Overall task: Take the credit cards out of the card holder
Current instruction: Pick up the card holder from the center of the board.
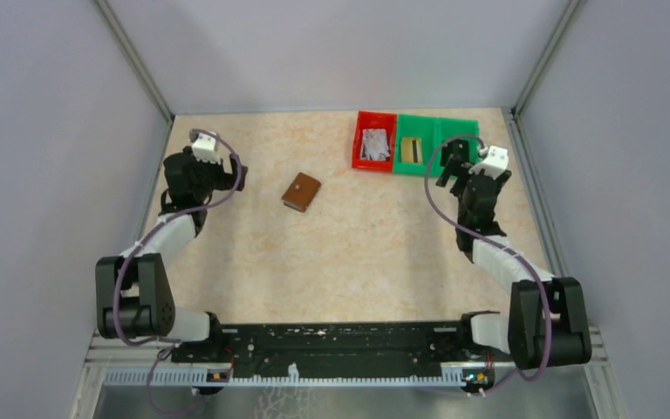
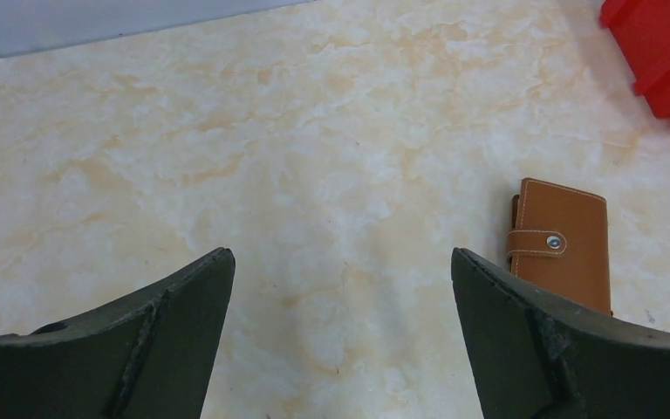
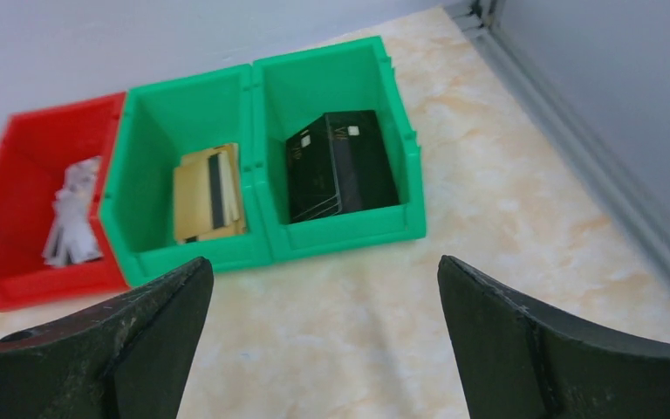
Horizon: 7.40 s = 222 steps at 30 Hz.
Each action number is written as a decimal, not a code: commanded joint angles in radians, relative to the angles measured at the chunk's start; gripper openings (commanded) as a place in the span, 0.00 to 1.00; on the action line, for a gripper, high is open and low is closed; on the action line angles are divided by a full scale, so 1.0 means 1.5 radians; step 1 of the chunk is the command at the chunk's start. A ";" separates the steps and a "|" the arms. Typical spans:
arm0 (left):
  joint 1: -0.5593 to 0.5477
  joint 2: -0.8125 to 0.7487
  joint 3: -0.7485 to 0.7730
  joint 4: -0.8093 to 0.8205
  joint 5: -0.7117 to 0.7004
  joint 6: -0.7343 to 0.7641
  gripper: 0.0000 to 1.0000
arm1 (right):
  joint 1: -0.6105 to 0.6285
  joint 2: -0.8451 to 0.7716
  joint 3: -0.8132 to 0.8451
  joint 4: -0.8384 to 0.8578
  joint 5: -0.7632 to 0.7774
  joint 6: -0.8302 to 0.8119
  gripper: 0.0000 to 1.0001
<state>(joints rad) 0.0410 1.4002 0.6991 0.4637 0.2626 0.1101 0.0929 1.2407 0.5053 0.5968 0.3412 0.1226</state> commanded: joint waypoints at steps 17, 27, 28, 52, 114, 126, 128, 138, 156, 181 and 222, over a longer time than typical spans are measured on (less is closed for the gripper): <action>0.026 0.125 0.312 -0.504 0.185 0.019 0.99 | 0.044 0.163 0.397 -0.353 -0.135 0.176 0.91; 0.010 0.181 0.329 -0.560 0.237 0.043 0.99 | 0.120 0.436 0.672 -0.478 -0.110 0.124 0.76; 0.009 0.182 0.327 -0.564 0.245 0.046 0.99 | 0.122 0.456 0.690 -0.485 -0.111 0.122 0.75; -0.094 0.283 0.422 -0.563 0.276 0.013 0.99 | 0.152 0.558 0.711 -0.481 -0.095 0.114 0.19; -0.166 0.193 0.236 -0.738 0.322 0.163 0.00 | 0.420 0.398 0.433 -0.441 -0.002 0.396 0.00; -0.166 0.085 0.190 -0.762 0.338 0.165 0.00 | 0.512 0.408 0.462 -0.461 0.054 0.418 0.00; -0.166 0.086 0.194 -0.772 0.342 0.168 0.00 | 0.512 0.395 0.457 -0.445 0.042 0.411 0.05; -0.178 0.044 0.218 -0.799 0.397 0.126 0.00 | 0.511 0.273 0.380 -0.354 -0.040 0.367 0.62; -0.195 -0.005 0.240 -0.842 0.421 0.115 0.00 | 0.322 0.042 0.283 -0.485 -0.135 0.238 0.77; -0.201 0.020 0.239 -0.793 0.373 0.107 0.00 | 0.259 0.301 0.442 -0.497 -0.175 0.204 0.44; -0.208 -0.011 0.288 -0.801 0.456 0.061 0.00 | 0.358 0.068 0.385 -0.449 -0.147 0.299 0.85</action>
<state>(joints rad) -0.2665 1.4334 1.0744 -0.7338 0.8669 0.2207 0.6216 1.4948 1.0519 -0.1783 0.2661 0.5961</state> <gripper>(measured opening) 0.007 0.741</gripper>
